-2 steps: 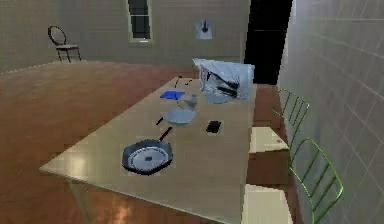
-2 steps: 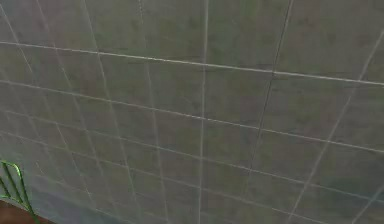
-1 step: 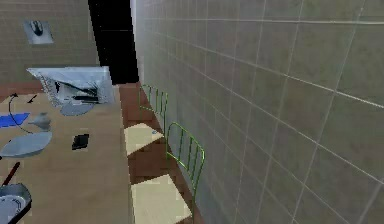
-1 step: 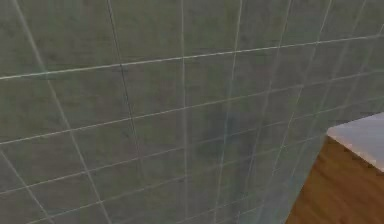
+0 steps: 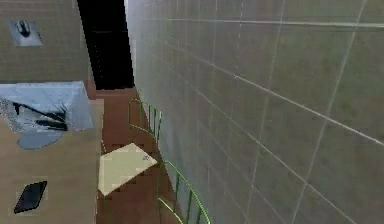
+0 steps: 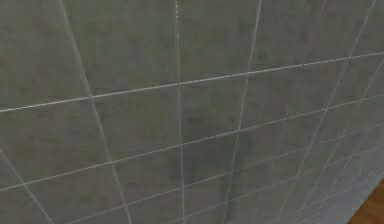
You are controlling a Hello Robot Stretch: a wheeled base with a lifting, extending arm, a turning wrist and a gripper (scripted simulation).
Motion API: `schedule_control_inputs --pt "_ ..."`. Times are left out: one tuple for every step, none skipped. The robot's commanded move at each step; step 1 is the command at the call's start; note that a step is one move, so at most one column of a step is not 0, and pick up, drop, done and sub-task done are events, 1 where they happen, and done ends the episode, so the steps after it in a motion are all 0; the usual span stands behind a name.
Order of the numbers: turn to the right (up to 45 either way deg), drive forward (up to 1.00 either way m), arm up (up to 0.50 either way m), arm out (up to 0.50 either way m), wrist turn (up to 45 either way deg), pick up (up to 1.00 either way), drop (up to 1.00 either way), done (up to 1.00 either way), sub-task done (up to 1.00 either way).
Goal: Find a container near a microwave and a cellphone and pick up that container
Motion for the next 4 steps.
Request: schedule_control_inputs --pt "-45.0 0.0 0.0 0.0 0.0 0.0 0.0 0.0 0.0" --pt "-45.0 0.0 0.0 0.0 0.0 0.0 0.0 0.0 0.0" --pt "-45.0 0.0 0.0 0.0 0.0 0.0 0.0 0.0 0.0" --pt "-9.0 0.0 0.0 0.0 0.0 0.0 0.0 0.0 0.0"
